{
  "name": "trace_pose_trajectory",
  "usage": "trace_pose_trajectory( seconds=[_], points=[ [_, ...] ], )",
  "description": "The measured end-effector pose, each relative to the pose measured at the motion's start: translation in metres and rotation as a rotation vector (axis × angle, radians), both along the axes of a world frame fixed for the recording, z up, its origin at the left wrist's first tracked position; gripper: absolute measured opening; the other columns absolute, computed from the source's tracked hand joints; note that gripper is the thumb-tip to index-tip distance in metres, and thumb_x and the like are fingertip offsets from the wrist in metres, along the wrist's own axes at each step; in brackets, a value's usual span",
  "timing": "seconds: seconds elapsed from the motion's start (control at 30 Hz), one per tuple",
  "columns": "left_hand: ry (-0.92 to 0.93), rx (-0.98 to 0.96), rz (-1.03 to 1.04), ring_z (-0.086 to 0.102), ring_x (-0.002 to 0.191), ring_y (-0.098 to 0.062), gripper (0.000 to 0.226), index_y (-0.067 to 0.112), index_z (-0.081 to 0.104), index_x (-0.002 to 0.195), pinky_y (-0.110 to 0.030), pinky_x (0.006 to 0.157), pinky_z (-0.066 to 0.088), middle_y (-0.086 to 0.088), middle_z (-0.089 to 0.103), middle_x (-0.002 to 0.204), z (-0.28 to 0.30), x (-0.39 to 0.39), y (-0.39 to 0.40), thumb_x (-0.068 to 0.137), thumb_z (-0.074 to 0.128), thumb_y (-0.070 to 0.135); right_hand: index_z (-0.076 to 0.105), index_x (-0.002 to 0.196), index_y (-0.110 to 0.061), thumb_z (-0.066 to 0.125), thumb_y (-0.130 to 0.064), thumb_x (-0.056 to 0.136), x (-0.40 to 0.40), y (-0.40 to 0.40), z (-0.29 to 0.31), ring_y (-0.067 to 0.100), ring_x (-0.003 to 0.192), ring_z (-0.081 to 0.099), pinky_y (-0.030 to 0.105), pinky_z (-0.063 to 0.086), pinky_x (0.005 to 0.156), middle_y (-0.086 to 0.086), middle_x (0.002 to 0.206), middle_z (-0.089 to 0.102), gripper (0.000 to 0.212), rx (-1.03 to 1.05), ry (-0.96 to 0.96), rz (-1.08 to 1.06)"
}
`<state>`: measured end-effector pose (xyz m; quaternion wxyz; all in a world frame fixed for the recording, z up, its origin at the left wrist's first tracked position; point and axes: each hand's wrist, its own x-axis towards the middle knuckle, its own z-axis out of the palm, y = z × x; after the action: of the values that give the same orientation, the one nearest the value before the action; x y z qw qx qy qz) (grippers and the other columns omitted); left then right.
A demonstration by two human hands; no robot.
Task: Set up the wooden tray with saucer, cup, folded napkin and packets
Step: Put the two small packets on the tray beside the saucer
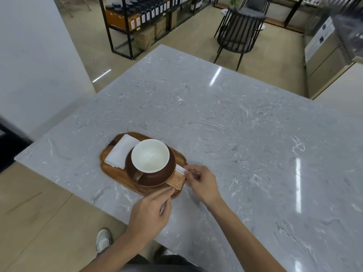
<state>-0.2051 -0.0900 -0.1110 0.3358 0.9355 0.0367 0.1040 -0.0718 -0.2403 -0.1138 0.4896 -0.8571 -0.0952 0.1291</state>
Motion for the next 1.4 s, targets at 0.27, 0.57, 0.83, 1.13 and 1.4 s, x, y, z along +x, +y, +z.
trace_pose_trajectory(
  seconds=[0.27,0.57,0.83,1.13,1.4],
  points=[
    [-0.012,0.036,-0.08,0.071,0.099,-0.005,0.038,0.018,0.073,0.124,-0.023,0.076,0.062,0.009,0.072,0.123,-0.01,0.002,0.011,0.086,0.073,0.019,0.079,0.101,-0.024,0.067,-0.023,0.096,-0.001,0.004,-0.006,0.0,0.077,0.072,0.017,0.057,0.071,-0.01,0.084,0.078,0.013,0.012,0.004,-0.026],
    [0.013,0.004,-0.155,0.065,0.109,-0.001,0.039,0.023,0.068,0.131,-0.016,0.087,0.057,0.011,0.066,0.131,-0.007,0.002,0.023,0.092,0.061,0.024,0.077,0.1,-0.022,0.069,-0.022,0.095,-0.003,0.004,-0.008,-0.013,0.073,0.066,0.003,0.046,0.063,-0.023,0.072,0.07,0.01,0.023,-0.009,-0.06],
    [0.06,0.006,-0.17,0.056,0.099,0.02,0.039,0.03,0.067,0.131,-0.001,0.087,0.044,0.02,0.062,0.135,-0.001,0.0,0.032,0.094,0.054,0.029,0.069,0.09,-0.039,0.069,-0.022,0.094,-0.011,0.014,-0.003,-0.011,0.07,0.067,0.005,0.049,0.061,-0.02,0.074,0.07,0.017,0.055,-0.006,-0.097],
    [0.019,-0.072,-0.181,0.061,0.107,0.011,0.04,0.036,0.066,0.131,-0.009,0.084,0.052,0.026,0.06,0.135,0.001,-0.004,0.041,0.094,0.052,0.03,0.073,0.109,-0.029,0.068,-0.024,0.095,-0.015,0.014,0.0,-0.004,0.072,0.065,0.012,0.046,0.068,-0.011,0.091,0.068,0.016,0.006,-0.016,-0.123],
    [-0.192,-0.028,-0.28,0.06,0.115,0.008,0.035,0.028,0.069,0.128,-0.008,0.09,0.051,0.017,0.066,0.13,0.058,0.01,0.06,0.096,0.057,0.021,0.069,0.116,-0.022,0.061,-0.022,0.098,-0.009,0.016,0.039,0.004,0.085,0.065,0.016,0.051,0.074,0.0,0.104,0.07,0.02,-0.101,-0.225,-0.151]
  ],
)
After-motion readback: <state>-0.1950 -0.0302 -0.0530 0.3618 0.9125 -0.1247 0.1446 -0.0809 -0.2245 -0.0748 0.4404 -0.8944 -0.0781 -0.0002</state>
